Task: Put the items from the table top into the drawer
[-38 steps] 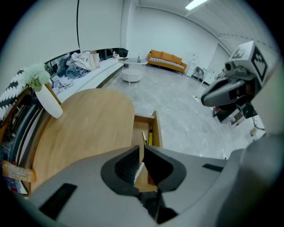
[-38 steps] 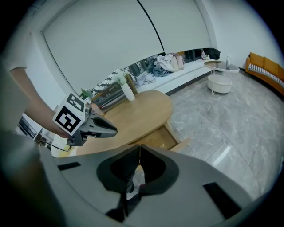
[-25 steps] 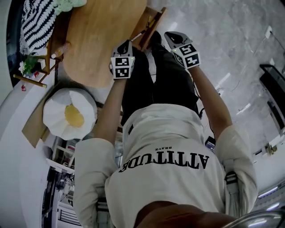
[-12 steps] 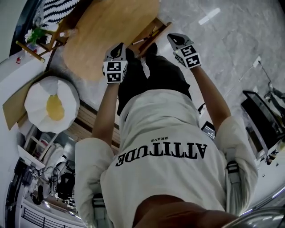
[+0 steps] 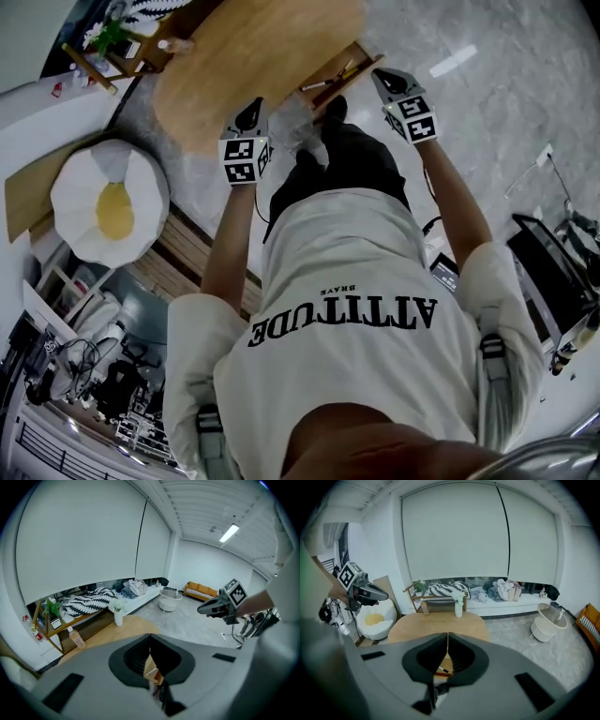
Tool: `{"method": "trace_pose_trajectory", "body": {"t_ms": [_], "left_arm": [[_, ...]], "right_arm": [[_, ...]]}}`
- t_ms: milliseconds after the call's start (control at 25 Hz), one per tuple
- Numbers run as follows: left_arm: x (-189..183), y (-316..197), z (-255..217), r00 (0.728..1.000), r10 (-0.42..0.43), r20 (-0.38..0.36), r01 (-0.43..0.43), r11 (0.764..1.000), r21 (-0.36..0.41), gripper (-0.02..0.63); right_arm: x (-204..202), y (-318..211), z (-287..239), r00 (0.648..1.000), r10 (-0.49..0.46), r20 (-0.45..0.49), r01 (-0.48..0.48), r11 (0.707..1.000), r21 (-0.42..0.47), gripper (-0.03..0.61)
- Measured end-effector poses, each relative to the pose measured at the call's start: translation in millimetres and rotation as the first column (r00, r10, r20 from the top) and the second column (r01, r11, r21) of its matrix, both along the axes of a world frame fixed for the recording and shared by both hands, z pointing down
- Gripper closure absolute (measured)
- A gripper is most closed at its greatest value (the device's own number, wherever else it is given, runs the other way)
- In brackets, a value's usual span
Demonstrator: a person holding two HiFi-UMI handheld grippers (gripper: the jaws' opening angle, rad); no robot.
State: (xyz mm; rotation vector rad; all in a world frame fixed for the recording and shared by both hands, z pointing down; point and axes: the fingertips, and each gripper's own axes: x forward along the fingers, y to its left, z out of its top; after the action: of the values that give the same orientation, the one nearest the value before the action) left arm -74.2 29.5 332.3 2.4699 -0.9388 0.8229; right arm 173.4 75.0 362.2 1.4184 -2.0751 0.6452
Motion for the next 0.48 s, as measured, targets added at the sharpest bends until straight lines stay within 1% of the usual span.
{"method": "trace_pose_trajectory", "body": {"t_ms": [120, 240, 480], "left_arm": [[-23, 15, -12, 1.000, -0.001, -0.010, 0.001, 1.000, 0.029, 0.592], [-50, 37, -25, 1.000, 0.006, -0.019, -0.005, 0.998, 0.056, 0.592], [-94, 72, -49, 0.998, -0.015, -0.058, 0.021, 0.994, 0.105, 0.592]], "right_arm": [[-23, 13, -6, 1.000, -0.013, -0.009, 0.013, 1.000, 0.006, 0.557], [-52, 35, -18, 1.000, -0.014, 0.002, 0.014, 1.000, 0.020, 0.557], [-82, 71, -62, 1.000, 0.013, -0.009, -0.012, 0.995, 0.096, 0.557]]}}
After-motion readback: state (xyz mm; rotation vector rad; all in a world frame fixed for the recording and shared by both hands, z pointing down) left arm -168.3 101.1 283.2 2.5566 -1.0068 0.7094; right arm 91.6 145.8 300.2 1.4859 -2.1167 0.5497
